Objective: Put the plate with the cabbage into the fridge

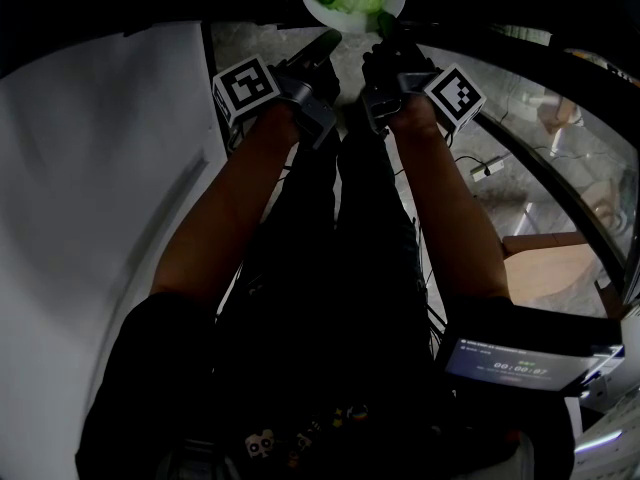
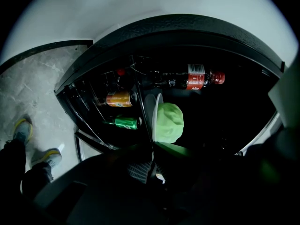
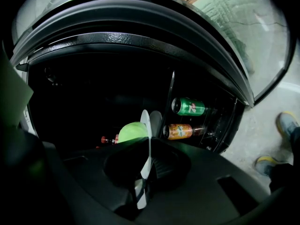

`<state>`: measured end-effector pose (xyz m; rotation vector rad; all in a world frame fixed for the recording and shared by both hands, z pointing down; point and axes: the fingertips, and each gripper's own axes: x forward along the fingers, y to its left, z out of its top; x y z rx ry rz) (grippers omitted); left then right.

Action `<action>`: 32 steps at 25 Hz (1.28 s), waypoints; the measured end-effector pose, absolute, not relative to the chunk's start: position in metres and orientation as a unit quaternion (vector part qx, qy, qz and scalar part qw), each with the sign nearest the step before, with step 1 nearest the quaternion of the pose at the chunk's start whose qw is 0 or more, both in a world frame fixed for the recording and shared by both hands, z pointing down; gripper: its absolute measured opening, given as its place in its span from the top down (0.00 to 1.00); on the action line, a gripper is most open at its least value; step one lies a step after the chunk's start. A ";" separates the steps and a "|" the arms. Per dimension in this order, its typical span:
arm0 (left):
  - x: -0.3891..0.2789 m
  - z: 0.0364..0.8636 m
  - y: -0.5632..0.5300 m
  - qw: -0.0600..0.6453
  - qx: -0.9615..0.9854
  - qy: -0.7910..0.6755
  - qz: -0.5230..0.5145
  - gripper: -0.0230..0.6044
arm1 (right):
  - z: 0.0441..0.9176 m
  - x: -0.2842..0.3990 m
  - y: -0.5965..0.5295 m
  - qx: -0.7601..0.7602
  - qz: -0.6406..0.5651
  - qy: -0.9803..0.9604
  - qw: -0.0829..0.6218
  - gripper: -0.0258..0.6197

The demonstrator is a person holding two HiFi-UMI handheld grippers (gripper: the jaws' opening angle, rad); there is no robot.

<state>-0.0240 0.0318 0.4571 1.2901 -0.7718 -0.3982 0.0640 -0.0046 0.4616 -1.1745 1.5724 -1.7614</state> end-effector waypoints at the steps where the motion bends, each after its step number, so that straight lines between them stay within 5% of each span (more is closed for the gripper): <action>1: -0.024 0.457 0.033 0.714 0.580 -0.349 -0.182 0.94 | 0.461 0.064 -0.004 -0.431 -0.646 0.578 0.250 0.93; 11: -0.021 0.462 0.030 0.715 0.573 -0.352 -0.193 0.94 | 0.461 0.065 -0.005 -0.430 -0.637 0.593 0.242 0.93; 17: -0.023 0.470 0.023 0.715 0.564 -0.358 -0.205 0.94 | 0.461 0.065 -0.005 -0.432 -0.632 0.597 0.241 0.81; 32: -0.040 0.458 -0.020 0.706 0.552 -0.374 -0.237 0.94 | 0.455 0.064 -0.002 -0.434 -0.640 0.583 0.250 0.81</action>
